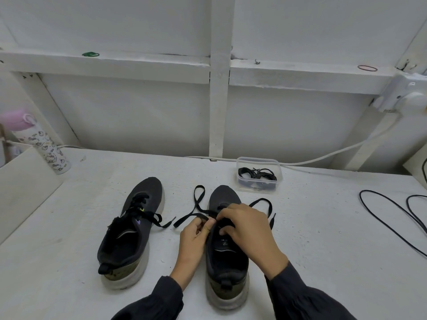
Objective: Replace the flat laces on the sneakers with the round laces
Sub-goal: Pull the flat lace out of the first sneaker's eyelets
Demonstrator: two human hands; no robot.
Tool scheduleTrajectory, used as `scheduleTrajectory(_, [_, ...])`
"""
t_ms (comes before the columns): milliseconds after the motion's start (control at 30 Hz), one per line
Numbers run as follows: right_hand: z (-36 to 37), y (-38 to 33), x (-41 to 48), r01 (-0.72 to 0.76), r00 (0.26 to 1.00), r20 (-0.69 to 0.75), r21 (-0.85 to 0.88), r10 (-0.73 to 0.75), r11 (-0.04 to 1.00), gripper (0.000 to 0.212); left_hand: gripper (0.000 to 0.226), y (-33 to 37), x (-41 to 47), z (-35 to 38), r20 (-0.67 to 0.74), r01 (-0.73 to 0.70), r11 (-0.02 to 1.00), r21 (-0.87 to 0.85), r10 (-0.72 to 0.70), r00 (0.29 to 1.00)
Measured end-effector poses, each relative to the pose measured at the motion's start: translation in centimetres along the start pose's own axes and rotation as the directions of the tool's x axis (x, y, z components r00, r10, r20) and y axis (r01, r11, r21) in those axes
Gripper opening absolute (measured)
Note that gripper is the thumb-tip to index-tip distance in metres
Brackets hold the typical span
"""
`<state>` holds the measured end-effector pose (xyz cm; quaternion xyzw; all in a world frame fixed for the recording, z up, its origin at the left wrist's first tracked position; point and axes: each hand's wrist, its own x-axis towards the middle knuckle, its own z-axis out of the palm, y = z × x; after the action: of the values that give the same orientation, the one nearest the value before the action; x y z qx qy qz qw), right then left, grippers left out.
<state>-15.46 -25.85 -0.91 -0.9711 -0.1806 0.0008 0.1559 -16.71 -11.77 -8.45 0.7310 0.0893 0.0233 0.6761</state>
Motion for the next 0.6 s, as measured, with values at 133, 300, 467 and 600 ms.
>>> scheduleTrajectory(133, [-0.2, 0.1, 0.1, 0.032, 0.999, 0.028, -0.005, -0.031, 0.999, 0.031, 0.016, -0.2, 0.1, 0.2, -0.017, 0.005, 1.000, 0.003, -0.004, 1.000])
scheduleTrajectory(300, [-0.1, 0.0, 0.4, 0.084, 0.996, 0.007, -0.061, -0.084, 0.995, 0.032, 0.020, -0.8, 0.4, 0.2, -0.011, 0.033, 0.998, -0.045, -0.033, 0.999])
scheduleTrajectory(467, [0.8, 0.2, 0.2, 0.084, 0.993, -0.078, -0.005, -0.084, 0.996, 0.022, 0.032, -1.1, 0.6, 0.3, -0.033, 0.056, 0.997, -0.053, -0.058, 0.998])
scheduleTrajectory(600, [1.3, 0.4, 0.1, 0.069, 0.991, -0.116, 0.040, -0.064, 0.997, 0.020, 0.025, -1.0, 0.6, 0.6, -0.056, 0.042, 0.999, -0.002, -0.042, 0.998])
